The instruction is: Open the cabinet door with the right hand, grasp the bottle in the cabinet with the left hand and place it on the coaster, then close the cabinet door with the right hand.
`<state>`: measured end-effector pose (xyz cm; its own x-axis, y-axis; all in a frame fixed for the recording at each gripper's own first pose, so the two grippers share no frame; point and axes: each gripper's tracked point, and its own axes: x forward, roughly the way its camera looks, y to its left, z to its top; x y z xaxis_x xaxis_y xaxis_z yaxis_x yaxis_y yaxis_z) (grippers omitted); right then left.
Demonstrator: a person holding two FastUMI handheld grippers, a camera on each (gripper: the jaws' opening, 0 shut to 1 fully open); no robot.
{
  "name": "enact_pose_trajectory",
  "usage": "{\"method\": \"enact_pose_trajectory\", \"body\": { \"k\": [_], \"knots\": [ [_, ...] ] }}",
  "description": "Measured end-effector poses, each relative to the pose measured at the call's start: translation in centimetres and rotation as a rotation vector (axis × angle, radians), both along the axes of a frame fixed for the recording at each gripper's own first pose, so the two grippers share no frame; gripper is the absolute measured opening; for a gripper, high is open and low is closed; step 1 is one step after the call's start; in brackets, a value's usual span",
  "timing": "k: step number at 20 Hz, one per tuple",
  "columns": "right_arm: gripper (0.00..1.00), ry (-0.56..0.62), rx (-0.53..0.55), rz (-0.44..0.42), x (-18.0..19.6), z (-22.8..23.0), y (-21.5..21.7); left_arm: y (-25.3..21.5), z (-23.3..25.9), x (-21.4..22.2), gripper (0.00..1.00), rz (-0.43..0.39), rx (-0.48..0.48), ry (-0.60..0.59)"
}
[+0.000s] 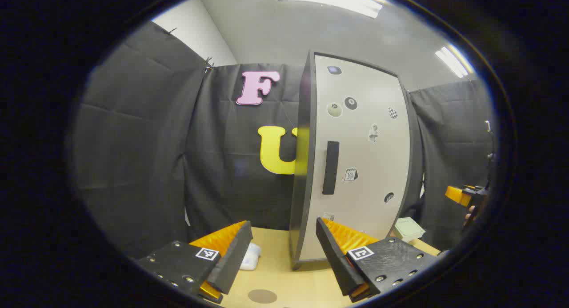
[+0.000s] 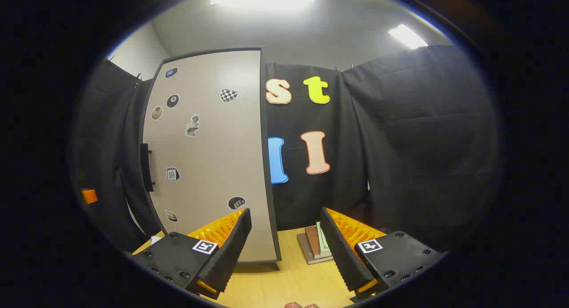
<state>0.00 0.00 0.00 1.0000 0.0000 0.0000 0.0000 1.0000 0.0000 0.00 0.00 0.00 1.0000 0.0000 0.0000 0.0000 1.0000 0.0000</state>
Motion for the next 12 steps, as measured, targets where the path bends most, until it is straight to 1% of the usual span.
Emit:
{"method": "enact_pose_trajectory", "body": {
  "k": [1, 2, 5, 6, 7, 12],
  "knots": [
    [0.94, 0.002, 0.001, 0.002, -0.1, -0.1, 0.1, 0.0, 0.0, -0.1, 0.89, -0.001, -0.001, 0.002],
    [0.98, 0.007, 0.003, 0.006, -0.2, -0.2, 0.2, 0.0, -0.2, -0.3, 0.89, -0.003, -0.002, 0.005],
    [0.98, 0.010, 0.011, 0.014, -0.5, -0.2, 0.7, 0.0, -0.1, -0.5, 0.89, -0.007, 0.011, 0.003],
    [0.98, 0.013, 0.013, 0.018, -0.6, -0.3, 0.8, 0.1, -0.1, -0.7, 0.87, -0.005, 0.019, 0.000],
    [0.98, 0.016, 0.013, 0.021, -0.7, -0.3, 1.0, 0.1, -0.2, -0.8, 0.89, -0.004, 0.024, 0.001],
    [0.98, 0.016, 0.004, 0.032, -1.1, -0.1, 1.4, -0.3, -0.7, -1.3, 0.89, -0.013, 0.017, 0.004]
  ]
}}
